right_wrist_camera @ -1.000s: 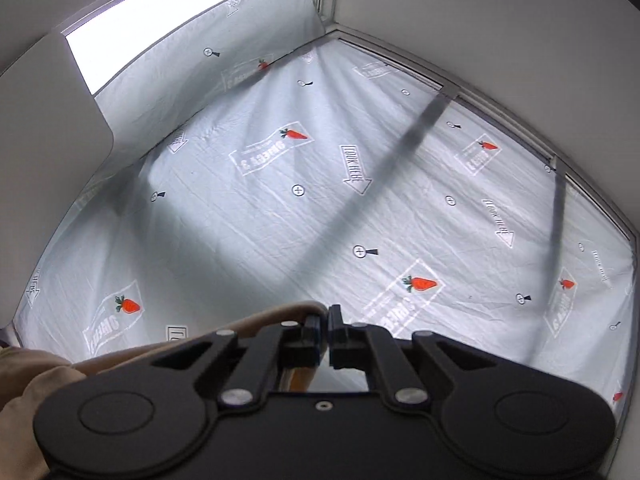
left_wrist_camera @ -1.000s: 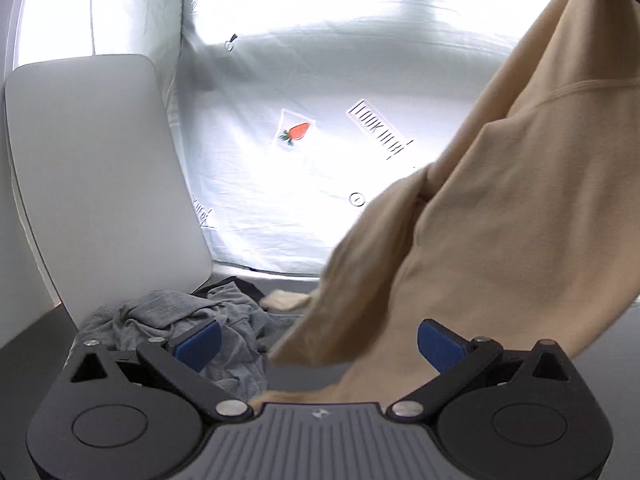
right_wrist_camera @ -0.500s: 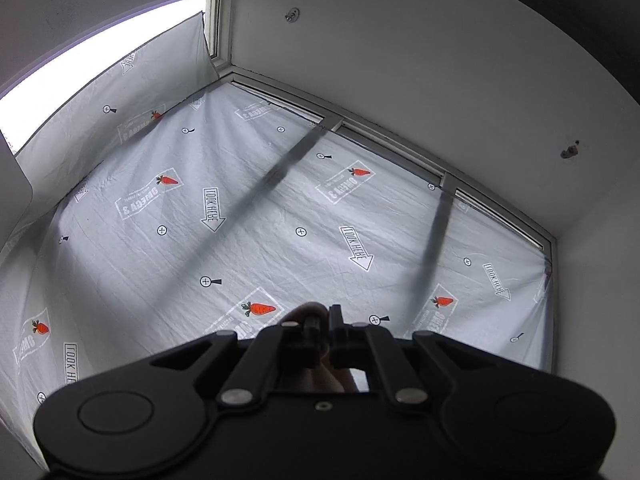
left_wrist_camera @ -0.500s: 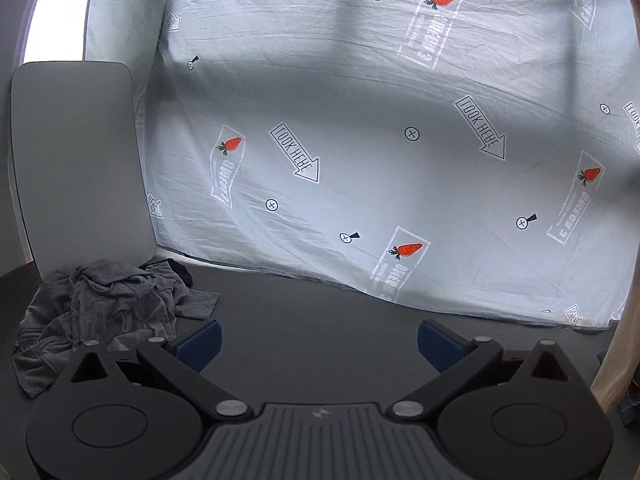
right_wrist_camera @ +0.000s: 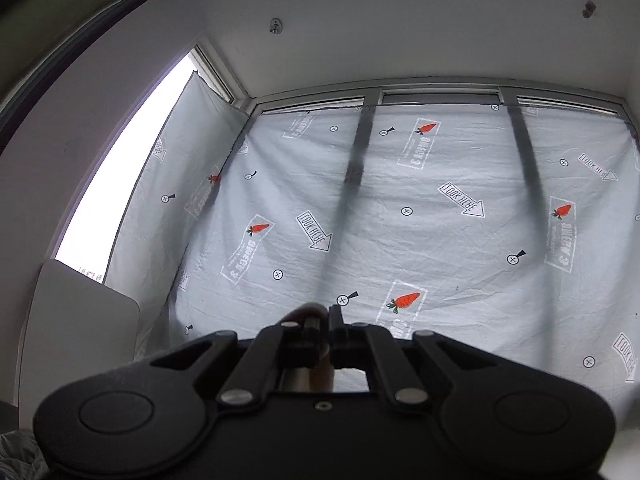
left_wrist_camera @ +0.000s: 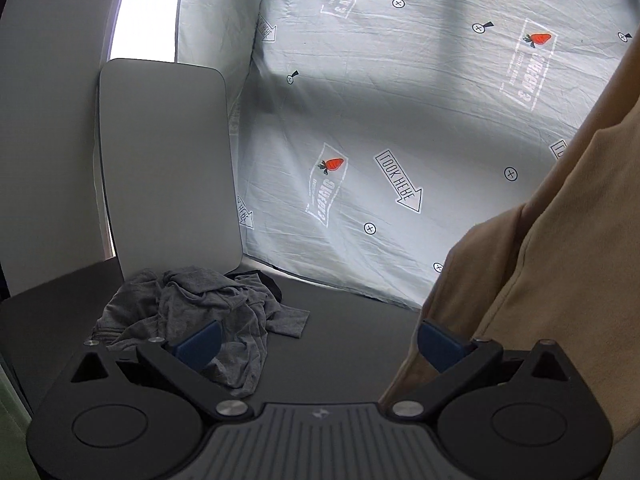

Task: Fold clothes
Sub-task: 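Grasp the beige shirt with the right tool and lift it up, then lower the beige shirt onto the open table with the right tool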

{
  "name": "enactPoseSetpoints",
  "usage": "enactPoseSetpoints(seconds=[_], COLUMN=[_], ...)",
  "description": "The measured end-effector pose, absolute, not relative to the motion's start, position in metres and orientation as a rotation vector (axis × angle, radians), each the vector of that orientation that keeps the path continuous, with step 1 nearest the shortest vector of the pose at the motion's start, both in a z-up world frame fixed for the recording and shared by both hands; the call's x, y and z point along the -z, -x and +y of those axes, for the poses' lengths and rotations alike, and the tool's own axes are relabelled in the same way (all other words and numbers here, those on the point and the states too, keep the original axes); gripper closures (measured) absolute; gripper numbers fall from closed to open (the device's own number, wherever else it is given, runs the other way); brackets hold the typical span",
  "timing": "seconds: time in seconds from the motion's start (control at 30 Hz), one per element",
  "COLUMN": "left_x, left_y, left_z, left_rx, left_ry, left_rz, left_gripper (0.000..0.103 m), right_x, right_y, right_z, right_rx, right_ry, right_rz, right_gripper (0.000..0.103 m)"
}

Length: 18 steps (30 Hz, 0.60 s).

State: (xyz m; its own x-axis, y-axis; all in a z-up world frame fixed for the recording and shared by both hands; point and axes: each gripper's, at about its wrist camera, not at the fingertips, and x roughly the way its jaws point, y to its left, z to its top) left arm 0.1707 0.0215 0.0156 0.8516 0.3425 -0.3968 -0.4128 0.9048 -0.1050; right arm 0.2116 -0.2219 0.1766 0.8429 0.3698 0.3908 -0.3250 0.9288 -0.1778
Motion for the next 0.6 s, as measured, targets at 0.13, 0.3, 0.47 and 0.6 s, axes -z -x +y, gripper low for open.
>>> enactPoseSetpoints(seconds=[0.13, 0.3, 0.47, 0.6], left_x=[-0.018, 0.004, 0.026, 0.04], left_y=[-0.17, -0.188, -0.202, -0.206], left_z=[0.036, 0.025, 0.018, 0.024], left_rx=[-0.403, -0.337, -0.242, -0.239], left_ry=[0.221, 0.195, 0.218, 0.189], left_rz=[0.386, 0.493, 0.603, 0.665], left_gripper=[0.0, 0.0, 0.0, 0.0], right_x=[-0.179, -0.128, 0.008, 0.107], right_y=[-0.234, -0.322, -0.436, -0.398], right_z=[-0.246, -0.27, -0.283, -0.273], right_rx=[-0.361, -0.21, -0.009, -0.067], right_ry=[0.03, 0.116, 0.385, 0.312], right_rz=[-0.391, -0.132, 0.518, 0.806], right_gripper=[0.099, 0.075, 0.055, 0.053])
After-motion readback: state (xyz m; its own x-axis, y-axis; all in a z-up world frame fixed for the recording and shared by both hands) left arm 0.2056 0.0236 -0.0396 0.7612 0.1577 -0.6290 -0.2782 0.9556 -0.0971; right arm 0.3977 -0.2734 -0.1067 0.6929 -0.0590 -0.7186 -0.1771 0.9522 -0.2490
